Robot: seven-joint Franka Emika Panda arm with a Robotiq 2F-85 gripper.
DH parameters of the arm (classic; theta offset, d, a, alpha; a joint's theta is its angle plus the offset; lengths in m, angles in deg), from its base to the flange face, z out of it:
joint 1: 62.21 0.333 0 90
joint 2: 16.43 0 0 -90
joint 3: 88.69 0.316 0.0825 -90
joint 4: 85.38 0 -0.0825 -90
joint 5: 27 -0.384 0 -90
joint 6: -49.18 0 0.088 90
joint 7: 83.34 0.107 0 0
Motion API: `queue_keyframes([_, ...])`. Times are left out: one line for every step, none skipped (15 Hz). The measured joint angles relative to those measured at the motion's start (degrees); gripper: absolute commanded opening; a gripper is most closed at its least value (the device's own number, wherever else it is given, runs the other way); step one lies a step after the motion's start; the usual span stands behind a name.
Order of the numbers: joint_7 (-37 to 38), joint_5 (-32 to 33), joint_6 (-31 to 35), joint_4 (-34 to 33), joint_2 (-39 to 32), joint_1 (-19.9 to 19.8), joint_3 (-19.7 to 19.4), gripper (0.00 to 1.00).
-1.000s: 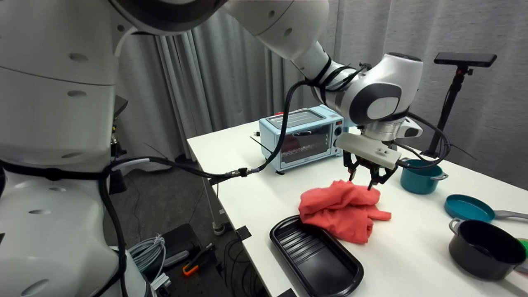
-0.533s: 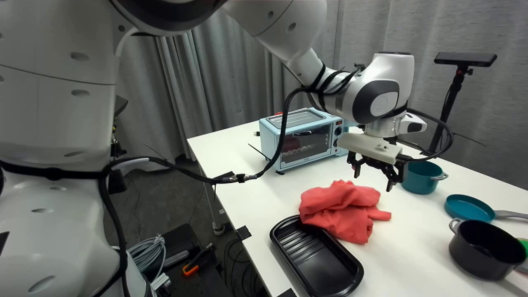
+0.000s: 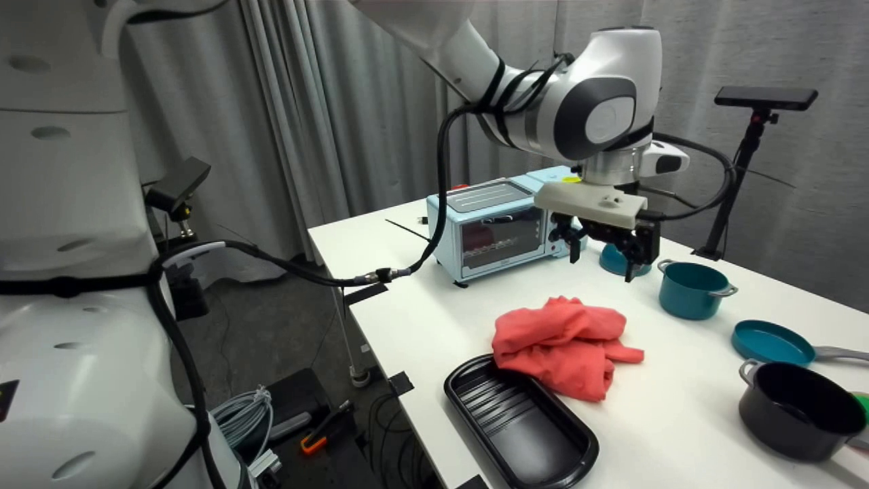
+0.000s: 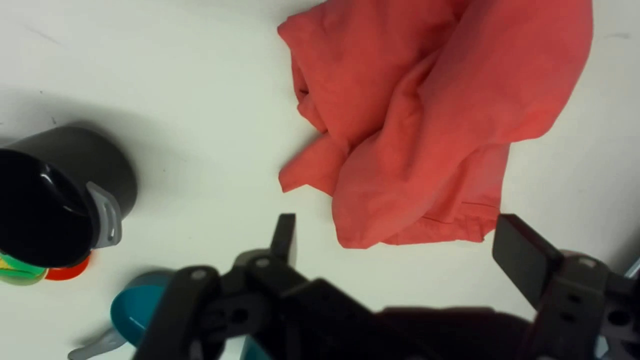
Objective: Fold the shirt
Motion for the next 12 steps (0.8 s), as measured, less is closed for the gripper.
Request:
queue_keyframes([0.0,0.0,-0.3,1.7,2.3,0.1,0.0,1.0])
queue_keyframes([-0.1,0.0,-0.6,3.3,4.6,0.1,0.0,1.0])
queue_keyframes([-0.1,-0.1,-0.7,5.0,7.0,0.2,0.0,1.0])
queue_keyframes([-0.1,-0.1,-0.7,6.8,9.3,0.3,0.0,1.0])
queue_keyframes([-0.1,-0.1,-0.7,8.3,11.3,0.3,0.0,1.0])
queue_keyframes([-0.1,-0.1,-0.7,9.6,12.9,0.3,0.0,1.0])
queue_keyframes([-0.1,-0.1,-0.7,10.4,13.9,0.3,0.0,1.0])
queue_keyframes([-0.1,-0.1,-0.7,10.9,14.3,0.3,0.0,1.0])
queue_keyframes([-0.1,-0.1,-0.7,11.1,14.4,0.3,0.0,1.0])
queue_keyframes([-0.1,-0.1,-0.7,11.2,14.4,0.3,0.0,1.0])
queue_keyframes([-0.1,-0.1,-0.7,11.3,14.3,0.3,0.0,1.0])
queue_keyframes([-0.1,-0.1,-0.7,11.3,14.3,0.3,0.0,1.0])
